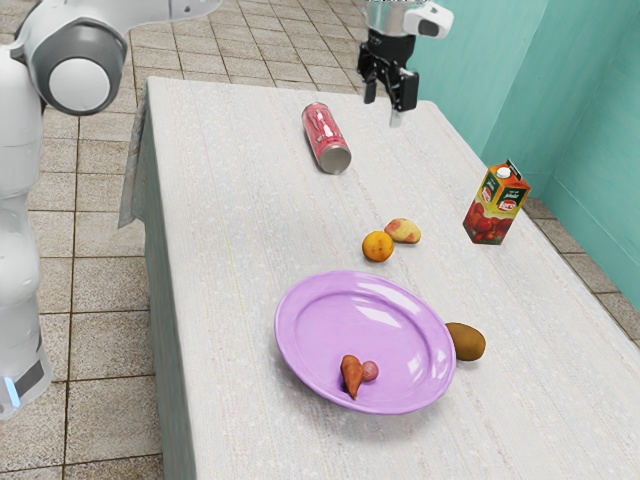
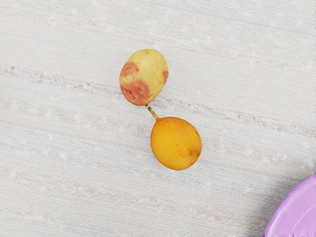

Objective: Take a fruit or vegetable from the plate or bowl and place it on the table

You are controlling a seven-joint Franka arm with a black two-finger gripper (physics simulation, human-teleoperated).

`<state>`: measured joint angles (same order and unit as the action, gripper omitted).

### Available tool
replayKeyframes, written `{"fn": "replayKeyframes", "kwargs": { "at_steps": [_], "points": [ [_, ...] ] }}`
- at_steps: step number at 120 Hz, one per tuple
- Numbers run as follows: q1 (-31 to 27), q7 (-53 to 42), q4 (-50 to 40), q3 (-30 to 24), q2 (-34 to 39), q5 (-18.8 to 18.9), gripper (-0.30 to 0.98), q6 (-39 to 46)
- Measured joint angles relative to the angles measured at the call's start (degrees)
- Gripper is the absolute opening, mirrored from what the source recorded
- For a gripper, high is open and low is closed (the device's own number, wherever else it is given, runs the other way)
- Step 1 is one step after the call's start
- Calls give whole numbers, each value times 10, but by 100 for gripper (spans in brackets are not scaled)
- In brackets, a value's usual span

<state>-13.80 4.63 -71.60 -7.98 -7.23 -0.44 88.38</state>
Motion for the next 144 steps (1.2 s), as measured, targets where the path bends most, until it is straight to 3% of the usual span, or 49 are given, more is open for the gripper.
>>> {"fn": "replayKeyframes", "kwargs": {
  "at_steps": [34, 48, 56, 76, 102, 123, 144],
  "points": [
    [-2, -20, -3, -1, -14, 37, 69, -9],
    [7, -73, -1, -11, -11, 45, 69, -31],
    [5, -115, -4, -34, -11, 51, 69, -43],
    [21, -234, -72, -149, -15, 59, 68, -40],
    [22, -399, -154, -183, -13, 64, 69, 15],
    [27, -501, -163, -278, -3, 74, 69, 28],
    [25, -576, -208, -306, 25, 50, 69, 31]
  ]
}}
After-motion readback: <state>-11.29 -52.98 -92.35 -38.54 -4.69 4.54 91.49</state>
